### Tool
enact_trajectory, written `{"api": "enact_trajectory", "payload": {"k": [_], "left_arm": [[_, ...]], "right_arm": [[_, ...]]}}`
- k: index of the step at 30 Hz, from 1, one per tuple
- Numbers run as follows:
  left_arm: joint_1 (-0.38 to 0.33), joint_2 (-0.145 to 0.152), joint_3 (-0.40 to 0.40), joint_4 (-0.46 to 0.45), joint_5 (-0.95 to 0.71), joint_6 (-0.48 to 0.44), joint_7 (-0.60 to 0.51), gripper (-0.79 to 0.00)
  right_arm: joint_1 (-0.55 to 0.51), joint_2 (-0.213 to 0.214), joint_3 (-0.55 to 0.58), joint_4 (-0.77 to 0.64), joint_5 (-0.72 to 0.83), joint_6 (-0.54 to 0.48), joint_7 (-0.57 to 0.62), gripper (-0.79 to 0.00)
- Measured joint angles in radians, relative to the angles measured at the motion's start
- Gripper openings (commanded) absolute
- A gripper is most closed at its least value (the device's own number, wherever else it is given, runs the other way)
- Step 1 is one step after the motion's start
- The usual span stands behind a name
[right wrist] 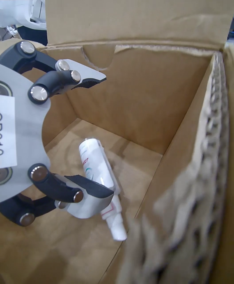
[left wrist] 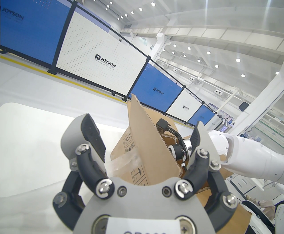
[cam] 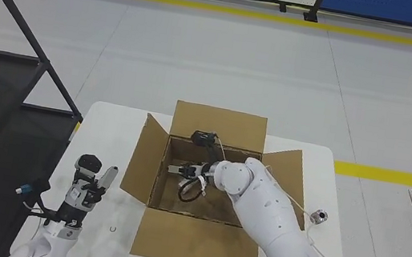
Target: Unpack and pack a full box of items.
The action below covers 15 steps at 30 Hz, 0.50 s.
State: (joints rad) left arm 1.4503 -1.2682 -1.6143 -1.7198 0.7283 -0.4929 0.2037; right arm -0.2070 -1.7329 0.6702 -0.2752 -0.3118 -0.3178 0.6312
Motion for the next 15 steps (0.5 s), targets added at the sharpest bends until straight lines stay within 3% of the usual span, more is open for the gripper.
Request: {"api": "enact_trajectory", "payload": {"k": [5, 15], "left_arm": [[0.0, 0.0, 0.0, 0.0, 0.0, 0.0, 0.0, 0.0], [0.0, 0.0, 0.0, 0.0, 0.0, 0.0, 0.0, 0.0]], "right_arm": [[-0.018, -0.001, 0.006, -0.025, 0.003, -0.03, 0.025, 0.0], [0.008, 0.002, 0.012, 0.024, -0.024, 0.018, 0.135, 0.0]]}}
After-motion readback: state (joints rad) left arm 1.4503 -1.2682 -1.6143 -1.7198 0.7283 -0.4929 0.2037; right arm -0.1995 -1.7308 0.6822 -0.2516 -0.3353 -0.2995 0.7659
